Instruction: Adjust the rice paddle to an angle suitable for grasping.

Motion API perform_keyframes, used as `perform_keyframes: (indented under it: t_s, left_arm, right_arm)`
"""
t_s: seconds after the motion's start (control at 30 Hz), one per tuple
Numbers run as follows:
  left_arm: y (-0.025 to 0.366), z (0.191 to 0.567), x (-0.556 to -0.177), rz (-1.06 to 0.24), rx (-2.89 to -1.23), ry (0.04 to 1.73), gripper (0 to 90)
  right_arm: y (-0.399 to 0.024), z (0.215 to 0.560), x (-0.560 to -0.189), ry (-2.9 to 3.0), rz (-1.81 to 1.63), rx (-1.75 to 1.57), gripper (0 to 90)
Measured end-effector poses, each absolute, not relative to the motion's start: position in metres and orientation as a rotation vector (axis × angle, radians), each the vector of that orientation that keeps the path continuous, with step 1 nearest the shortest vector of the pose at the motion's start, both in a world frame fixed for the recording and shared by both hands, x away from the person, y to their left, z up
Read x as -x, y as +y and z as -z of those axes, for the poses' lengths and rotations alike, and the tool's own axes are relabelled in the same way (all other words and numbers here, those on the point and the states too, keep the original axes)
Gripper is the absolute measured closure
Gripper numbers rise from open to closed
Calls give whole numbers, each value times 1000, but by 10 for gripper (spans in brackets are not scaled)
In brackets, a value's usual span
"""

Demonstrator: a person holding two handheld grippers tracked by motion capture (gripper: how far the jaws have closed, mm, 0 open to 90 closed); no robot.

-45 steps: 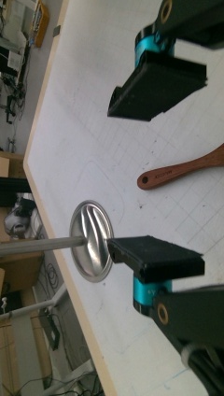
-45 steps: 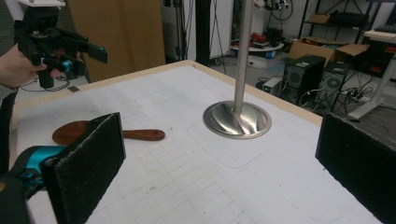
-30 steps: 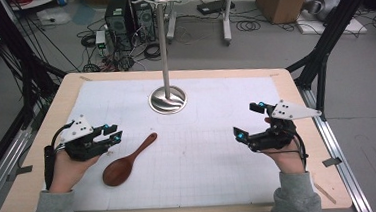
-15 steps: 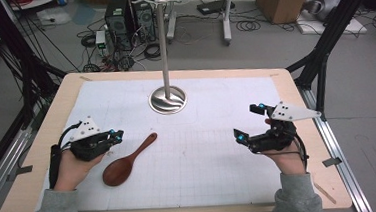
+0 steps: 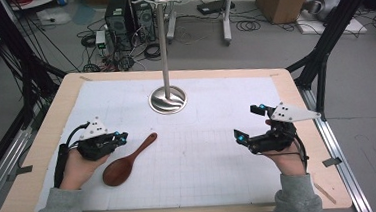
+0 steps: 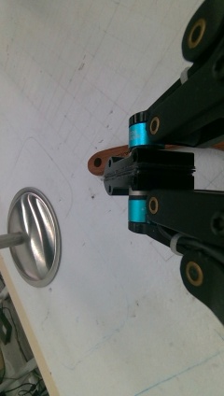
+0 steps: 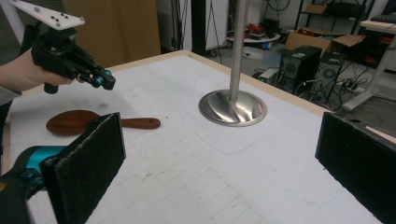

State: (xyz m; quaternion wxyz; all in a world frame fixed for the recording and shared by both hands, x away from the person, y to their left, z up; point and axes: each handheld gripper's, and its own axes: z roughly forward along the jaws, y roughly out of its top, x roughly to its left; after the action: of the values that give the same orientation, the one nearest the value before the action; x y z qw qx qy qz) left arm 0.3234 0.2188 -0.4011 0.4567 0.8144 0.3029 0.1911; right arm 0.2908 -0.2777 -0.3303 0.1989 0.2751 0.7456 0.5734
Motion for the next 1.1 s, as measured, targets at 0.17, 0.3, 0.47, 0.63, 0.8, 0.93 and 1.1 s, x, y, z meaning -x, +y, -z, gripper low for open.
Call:
perform_keyframes:
  t_s: [0.17, 0.3, 0.47, 0.63, 0.8, 0.93, 1.1]
  left_arm:
    - [213, 408, -328, -464, -2035, 758, 889]
    - [211, 413, -332, -444, -2051, 775, 888]
    - [209, 417, -334, -428, -2060, 785, 889]
    - [205, 424, -339, -392, -2091, 786, 889]
    - [200, 430, -342, -384, -2140, 791, 889]
    - [197, 434, -343, -367, -2157, 799, 889]
    - [196, 436, -344, -348, -2164, 804, 889]
  right_arm:
    - [-277, 331, -290, 2093, -1595, -774, 1]
    - [-276, 333, -290, 2107, -1577, -773, 1]
    - [-277, 333, -288, 2109, -1575, -770, 1]
    - [-279, 334, -287, 2102, -1571, -787, 1]
    - [-281, 335, -286, 2100, -1567, -794, 1]
    - [-282, 335, -285, 2097, -1570, -792, 1]
    - [-284, 336, -285, 2097, -1569, -805, 1]
